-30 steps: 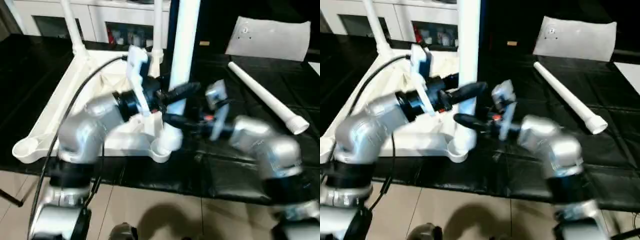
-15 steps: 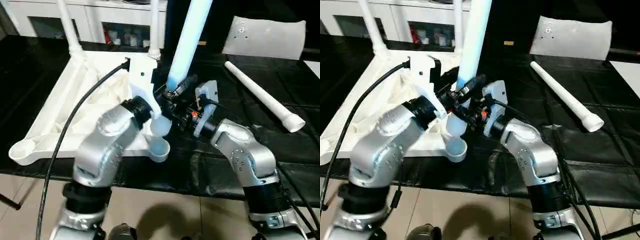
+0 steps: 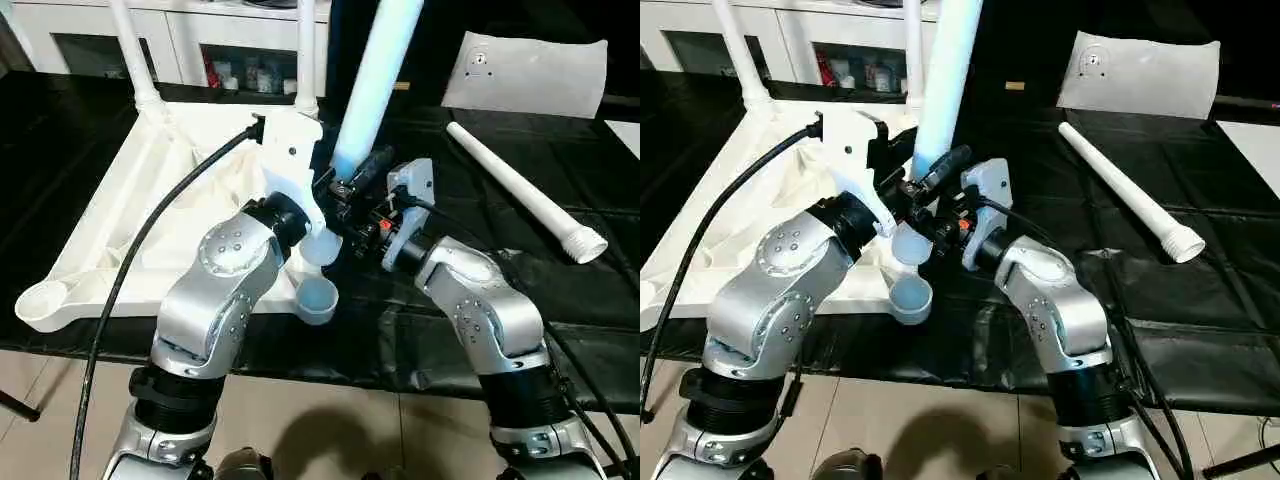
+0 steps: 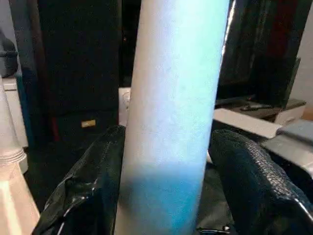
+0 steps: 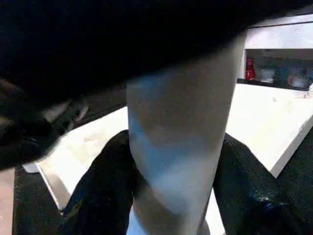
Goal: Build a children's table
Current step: Pick table leg
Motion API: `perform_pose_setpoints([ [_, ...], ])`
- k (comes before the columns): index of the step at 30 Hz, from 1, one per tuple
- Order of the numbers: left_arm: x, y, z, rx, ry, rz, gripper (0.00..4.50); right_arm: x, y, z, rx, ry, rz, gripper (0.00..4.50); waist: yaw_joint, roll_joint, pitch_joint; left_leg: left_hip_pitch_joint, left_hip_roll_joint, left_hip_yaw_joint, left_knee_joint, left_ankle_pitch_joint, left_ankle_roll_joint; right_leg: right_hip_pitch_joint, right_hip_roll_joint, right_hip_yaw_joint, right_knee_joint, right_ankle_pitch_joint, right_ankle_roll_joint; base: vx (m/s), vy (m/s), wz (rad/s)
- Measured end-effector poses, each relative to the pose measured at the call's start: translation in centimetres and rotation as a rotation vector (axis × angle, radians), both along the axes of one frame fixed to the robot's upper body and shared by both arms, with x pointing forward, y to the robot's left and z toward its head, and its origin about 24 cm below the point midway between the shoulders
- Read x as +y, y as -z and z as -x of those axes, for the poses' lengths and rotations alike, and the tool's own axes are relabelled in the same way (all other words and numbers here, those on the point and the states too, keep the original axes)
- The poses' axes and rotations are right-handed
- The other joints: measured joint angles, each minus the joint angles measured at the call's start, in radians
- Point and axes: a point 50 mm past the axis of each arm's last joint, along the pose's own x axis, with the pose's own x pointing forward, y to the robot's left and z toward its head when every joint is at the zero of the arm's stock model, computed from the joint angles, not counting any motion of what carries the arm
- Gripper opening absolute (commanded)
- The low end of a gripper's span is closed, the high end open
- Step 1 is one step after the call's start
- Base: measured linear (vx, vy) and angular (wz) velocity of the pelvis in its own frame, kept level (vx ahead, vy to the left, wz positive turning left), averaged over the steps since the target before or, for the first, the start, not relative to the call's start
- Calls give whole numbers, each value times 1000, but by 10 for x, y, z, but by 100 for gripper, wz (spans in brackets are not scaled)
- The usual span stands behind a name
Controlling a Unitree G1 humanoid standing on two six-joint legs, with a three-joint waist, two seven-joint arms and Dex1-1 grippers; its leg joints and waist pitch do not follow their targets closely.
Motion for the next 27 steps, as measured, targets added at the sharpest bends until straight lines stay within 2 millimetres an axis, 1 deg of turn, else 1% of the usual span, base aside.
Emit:
perform_pose_setpoints([
  [7,4,6,-3,7,-12,-40,267,2,1,1,-3,-7,10,188,0,0,0,0,0,0,0,0,0,0,0,0,0,0,0,0,0,0],
  [15,8,5,-5,10,2,-35,267,3,1,2,-5,-25,19,188,1,0,0,0,0,0,0,0,0,0,0,0,0,0,0,0,0,0],
  [20,11,4,-4,21,76,8,267,1,1,2,-11,-43,32,188,0,0,0,0,0,0,0,0,0,0,0,0,0,0,0,0,0,0],
  [22,12,4,-4,31,106,38,230,-1,2,2,-10,-43,37,188,0,0,0,0,0,0,0,0,0,0,0,0,0,0,0,0,0,0],
  [23,13,4,-4,36,119,47,222,-1,2,3,-11,-46,37,188,0,0,0,0,0,0,0,0,0,0,0,0,0,0,0,0,0,0],
  [25,16,5,-4,37,136,41,222,-1,2,4,-12,-56,41,188,0,0,0,0,0,0,0,0,0,0,0,0,0,0,0,0,0,0],
  [26,18,5,-4,34,150,25,210,-1,3,4,-10,-60,43,188,0,0,0,0,0,0,0,0,0,0,0,0,0,0,0,0,0,0],
  [27,20,5,-5,34,162,8,210,-2,4,5,-7,-62,44,188,1,0,0,0,0,0,0,0,0,0,0,0,0,0,0,0,0,0],
])
